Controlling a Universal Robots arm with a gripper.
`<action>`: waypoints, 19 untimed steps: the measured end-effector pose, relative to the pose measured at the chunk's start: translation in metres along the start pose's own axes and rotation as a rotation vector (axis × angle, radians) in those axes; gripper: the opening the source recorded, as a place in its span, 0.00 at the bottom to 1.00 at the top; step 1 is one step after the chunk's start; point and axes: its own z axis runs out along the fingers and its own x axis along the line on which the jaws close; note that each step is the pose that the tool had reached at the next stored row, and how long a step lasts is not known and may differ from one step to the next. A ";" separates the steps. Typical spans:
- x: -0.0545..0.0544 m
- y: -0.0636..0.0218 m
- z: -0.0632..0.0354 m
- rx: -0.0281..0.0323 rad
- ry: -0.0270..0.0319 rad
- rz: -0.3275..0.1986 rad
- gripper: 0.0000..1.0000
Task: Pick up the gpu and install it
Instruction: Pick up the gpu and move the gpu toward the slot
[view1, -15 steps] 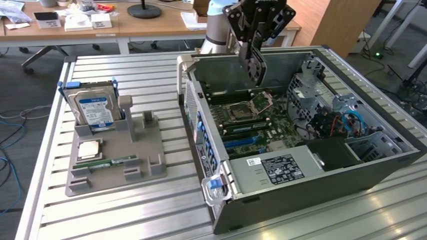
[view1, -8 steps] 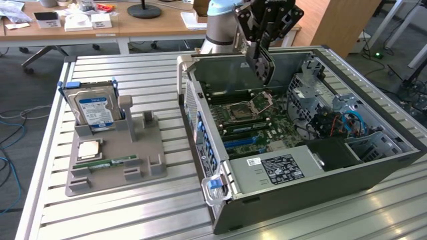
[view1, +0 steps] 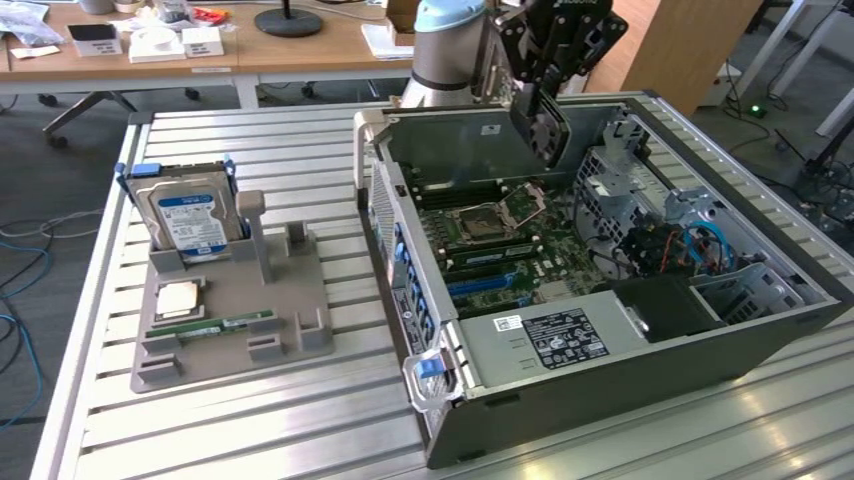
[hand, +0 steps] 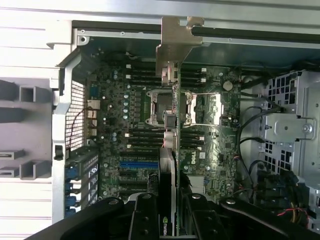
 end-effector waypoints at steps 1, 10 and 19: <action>-0.003 0.0000 0.0001 -0.0001 0.0000 0.000 0.26; -0.028 -0.0003 0.0008 -0.0001 0.0000 0.000 0.26; -0.050 -0.0005 0.0013 0.0000 0.0000 0.000 0.26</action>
